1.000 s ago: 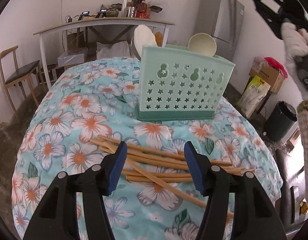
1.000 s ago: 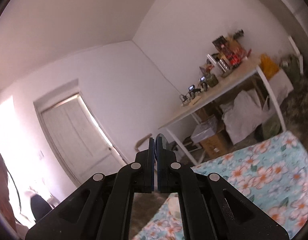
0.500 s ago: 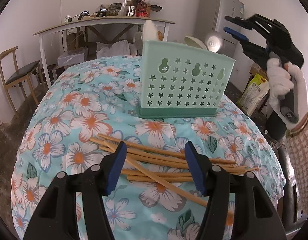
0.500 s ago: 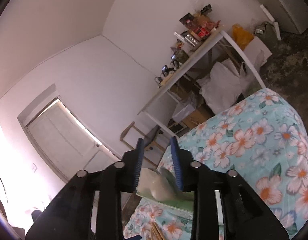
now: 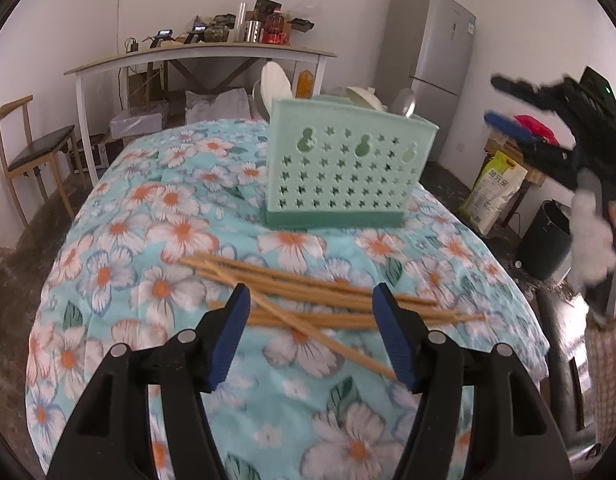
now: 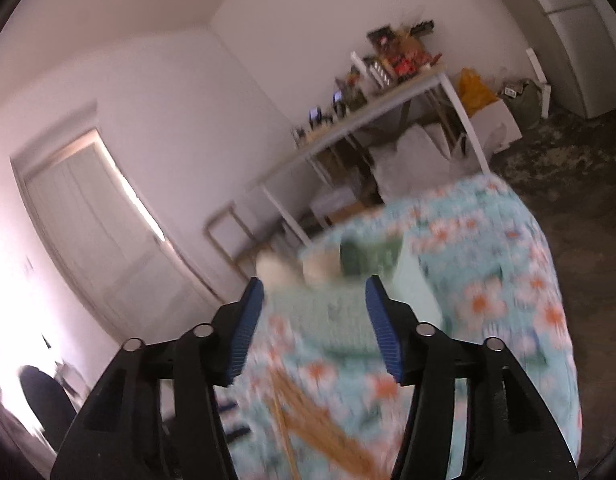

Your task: Organize utensils

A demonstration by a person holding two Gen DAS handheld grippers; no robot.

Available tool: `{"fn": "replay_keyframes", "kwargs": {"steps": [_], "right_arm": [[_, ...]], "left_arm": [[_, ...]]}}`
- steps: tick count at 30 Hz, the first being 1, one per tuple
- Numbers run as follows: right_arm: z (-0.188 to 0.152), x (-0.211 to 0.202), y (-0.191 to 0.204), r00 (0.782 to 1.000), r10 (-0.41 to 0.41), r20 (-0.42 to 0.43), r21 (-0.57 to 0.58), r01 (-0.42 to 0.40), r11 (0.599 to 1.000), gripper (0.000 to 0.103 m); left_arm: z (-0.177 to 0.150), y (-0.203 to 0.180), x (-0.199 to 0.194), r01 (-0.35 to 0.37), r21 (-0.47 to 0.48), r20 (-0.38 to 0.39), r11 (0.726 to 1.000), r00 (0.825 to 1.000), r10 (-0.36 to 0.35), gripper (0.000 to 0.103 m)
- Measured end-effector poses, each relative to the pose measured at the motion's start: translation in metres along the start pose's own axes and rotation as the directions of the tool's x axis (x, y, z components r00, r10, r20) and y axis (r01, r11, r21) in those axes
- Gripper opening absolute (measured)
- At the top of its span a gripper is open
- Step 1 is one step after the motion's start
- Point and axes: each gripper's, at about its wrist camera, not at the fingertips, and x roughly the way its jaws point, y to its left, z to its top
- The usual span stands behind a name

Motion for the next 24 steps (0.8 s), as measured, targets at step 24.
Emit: {"fn": "replay_keyframes", "kwargs": {"steps": [24], "right_arm": [[-0.156, 0.031, -0.015, 0.926, -0.086, -0.367, 0.046, 0.111, 0.993, 0.062]], "left_arm": [[0.017, 0.062, 0.058, -0.026, -0.349, -0.151, 0.937, 0.988, -0.029, 0.025]]}}
